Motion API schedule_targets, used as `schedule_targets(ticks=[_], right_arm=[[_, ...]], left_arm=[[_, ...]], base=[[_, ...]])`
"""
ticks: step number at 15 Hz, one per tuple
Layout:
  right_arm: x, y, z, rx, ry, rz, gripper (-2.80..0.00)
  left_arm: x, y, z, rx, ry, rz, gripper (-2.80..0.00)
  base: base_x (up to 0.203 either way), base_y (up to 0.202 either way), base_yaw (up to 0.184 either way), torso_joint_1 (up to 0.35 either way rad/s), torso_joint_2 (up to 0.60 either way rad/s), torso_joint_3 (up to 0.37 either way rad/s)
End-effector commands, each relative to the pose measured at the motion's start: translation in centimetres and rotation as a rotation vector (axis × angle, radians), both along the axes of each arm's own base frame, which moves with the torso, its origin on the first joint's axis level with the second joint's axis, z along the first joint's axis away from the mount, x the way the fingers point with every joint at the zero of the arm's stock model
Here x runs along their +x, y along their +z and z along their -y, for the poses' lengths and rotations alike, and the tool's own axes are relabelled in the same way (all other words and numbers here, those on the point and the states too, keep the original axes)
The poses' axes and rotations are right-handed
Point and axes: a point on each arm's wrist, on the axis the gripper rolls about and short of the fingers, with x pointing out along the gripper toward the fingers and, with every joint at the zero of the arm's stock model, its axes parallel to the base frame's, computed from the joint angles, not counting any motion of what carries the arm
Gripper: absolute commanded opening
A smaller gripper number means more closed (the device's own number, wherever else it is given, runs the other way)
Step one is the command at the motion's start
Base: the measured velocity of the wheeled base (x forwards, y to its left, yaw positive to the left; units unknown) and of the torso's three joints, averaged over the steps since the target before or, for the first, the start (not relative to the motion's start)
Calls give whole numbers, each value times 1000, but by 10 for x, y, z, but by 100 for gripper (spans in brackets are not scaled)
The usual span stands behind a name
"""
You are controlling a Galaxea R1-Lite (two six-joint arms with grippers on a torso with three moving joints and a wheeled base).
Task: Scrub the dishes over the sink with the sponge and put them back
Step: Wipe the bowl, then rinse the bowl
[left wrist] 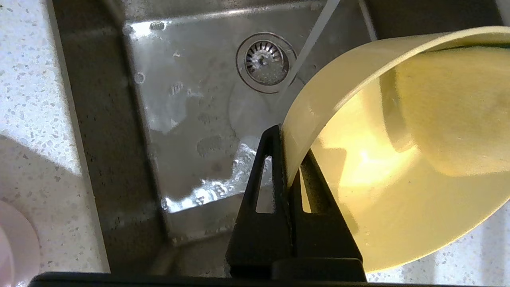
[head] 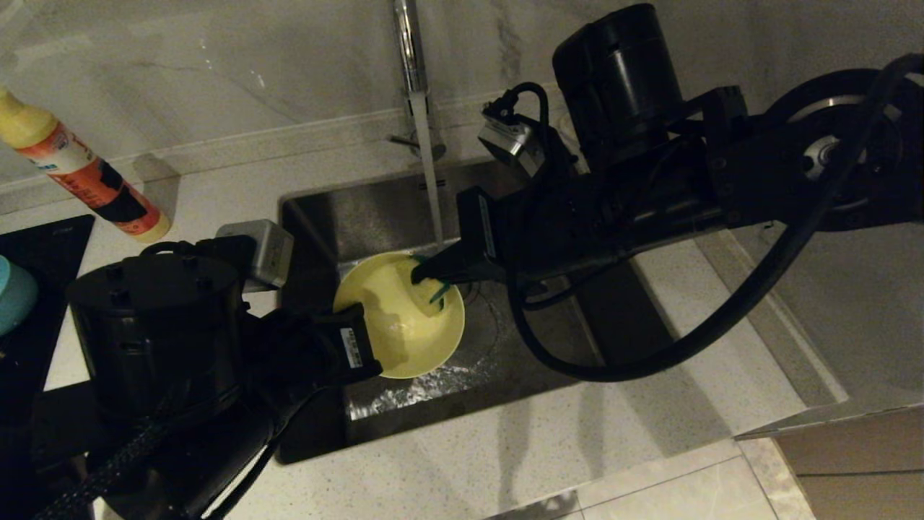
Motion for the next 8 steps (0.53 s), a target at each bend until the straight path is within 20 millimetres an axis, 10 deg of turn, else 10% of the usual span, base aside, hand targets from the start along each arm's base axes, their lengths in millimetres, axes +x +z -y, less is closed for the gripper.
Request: schedule_targets(ticks=[1,8], right_arm=[[-7,7,5,10,5,2,-280],[-31,28,37,6,-6,9,-280]], left_arm=[[2,3,1,-14,7,9,-280],[14,11,-9,-40,73,32,-280]], base=[[0,0,0,0,0,0],[0,0,0,0,0,0]])
